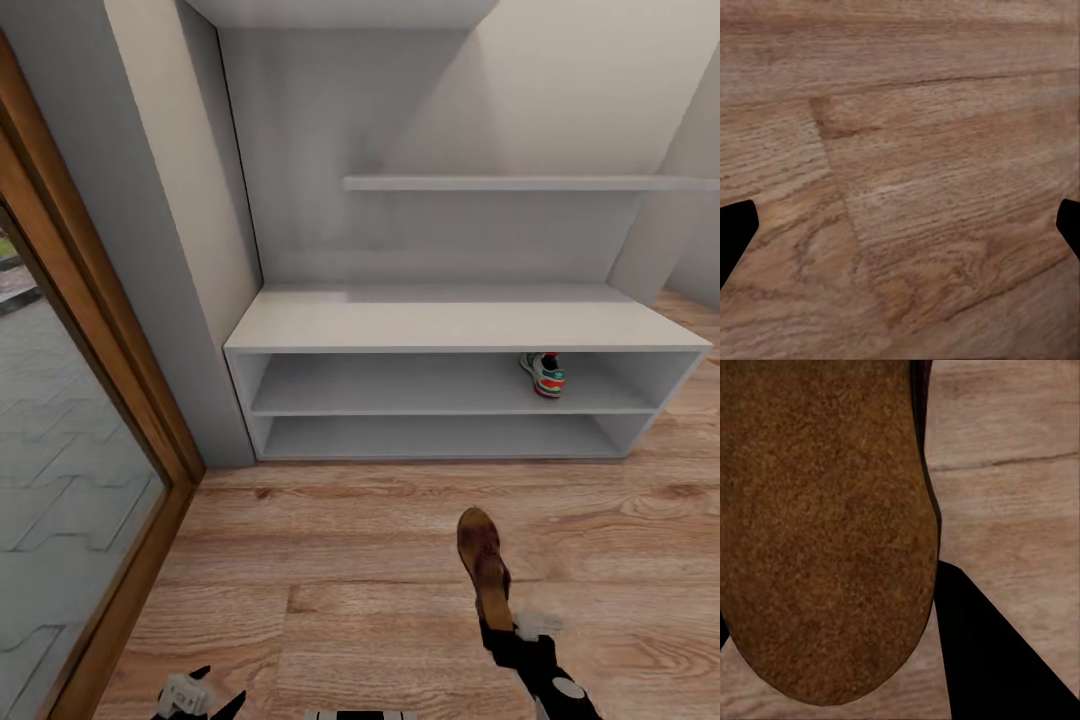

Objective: Pick up the two gym shoes and the two sandals from the corridor floor and place them onto the hallstand (shoe rack) in the corridor, making sure they are on the rack and not on the floor. Arrange them so the two gym shoes are next to each other and the two sandals are next to each other.

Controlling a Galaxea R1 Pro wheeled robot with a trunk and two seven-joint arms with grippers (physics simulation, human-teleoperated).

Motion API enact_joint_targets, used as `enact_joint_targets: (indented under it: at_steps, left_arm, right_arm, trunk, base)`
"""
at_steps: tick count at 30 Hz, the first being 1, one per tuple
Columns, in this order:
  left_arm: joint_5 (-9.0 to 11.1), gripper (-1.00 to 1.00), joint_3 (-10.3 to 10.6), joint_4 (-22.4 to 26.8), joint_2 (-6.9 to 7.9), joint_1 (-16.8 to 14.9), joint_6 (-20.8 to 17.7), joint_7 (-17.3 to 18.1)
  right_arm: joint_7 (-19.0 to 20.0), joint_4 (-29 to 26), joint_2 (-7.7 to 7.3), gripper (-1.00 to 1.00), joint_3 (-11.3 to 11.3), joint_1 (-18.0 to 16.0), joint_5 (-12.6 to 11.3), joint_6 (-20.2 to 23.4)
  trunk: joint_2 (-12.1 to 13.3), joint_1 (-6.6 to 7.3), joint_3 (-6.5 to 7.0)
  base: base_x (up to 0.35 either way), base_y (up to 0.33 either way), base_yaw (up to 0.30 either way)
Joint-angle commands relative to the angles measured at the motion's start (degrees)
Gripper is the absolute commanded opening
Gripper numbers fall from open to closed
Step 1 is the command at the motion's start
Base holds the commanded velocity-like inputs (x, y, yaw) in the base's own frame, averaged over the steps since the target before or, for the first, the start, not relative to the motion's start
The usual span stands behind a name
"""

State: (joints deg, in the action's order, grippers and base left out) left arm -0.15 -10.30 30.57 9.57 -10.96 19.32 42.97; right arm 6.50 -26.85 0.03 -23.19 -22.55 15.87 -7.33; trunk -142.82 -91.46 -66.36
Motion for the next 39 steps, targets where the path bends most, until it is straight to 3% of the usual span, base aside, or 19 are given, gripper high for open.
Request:
enact_joint_targets:
  at_steps: [1, 4, 5, 6, 15, 23, 39]
  left_arm:
    - [0.04, 1.0, -0.27, 0.0, 0.01, -0.02, 0.14, 1.38]
    - [0.23, 1.0, -0.43, 0.08, 0.12, -0.02, 0.19, 5.86]
    - [0.29, 1.0, -0.49, 0.04, 0.18, -0.02, 0.24, 8.15]
    - [0.3, 1.0, -0.53, 0.03, 0.24, -0.02, 0.25, 8.79]
    - [0.4, 1.0, -0.68, -0.02, 0.61, 0.05, 0.28, 12.5]
    - [0.34, 1.0, -0.82, -0.28, 0.5, 0.04, 0.25, 14.12]
    - [0.05, 1.0, -0.88, -0.42, 0.07, -0.02, 0.17, 13.79]
  right_arm:
    - [-0.48, -0.53, 0.85, -1.0, -0.66, -0.79, 1.5, 1.4]
    - [-5.79, -3.17, 5.54, -1.0, -0.64, -4.28, 6.64, 8.21]
    - [-9.67, -4.42, 9.18, -1.0, -0.53, -7.03, 9.43, 12.32]
    - [-11.21, -4.73, 9.97, -1.0, -0.09, -8.53, 10.32, 14.06]
    - [-15.64, -4.85, 9.97, -1.0, 6.41, -18.22, 11.47, 25.18]
    - [-16.66, -5.15, 9.97, -1.0, 7.25, -25.63, 11.23, 29.98]
    - [-16.38, -4.61, 9.97, -1.0, 7.23, -26.46, 11.19, 29.98]
  trunk:
    - [-0.02, 0.01, -0.05]
    - [-0.02, 0.01, -0.05]
    - [-0.02, 0.01, -0.05]
    - [-0.02, 0.01, -0.05]
    - [-0.02, 0.01, -0.05]
    - [-0.02, 0.01, -0.05]
    - [-0.02, 0.01, -0.05]
  base:
    - [0.0, 0.0, 0.0]
    - [0.0, 0.0, 0.0]
    - [0.0, 0.0, 0.0]
    - [0.0, 0.0, 0.0]
    - [0.0, 0.0, 0.0]
    - [0.0, 0.0, 0.0]
    - [0.0, 0.0, 0.0]
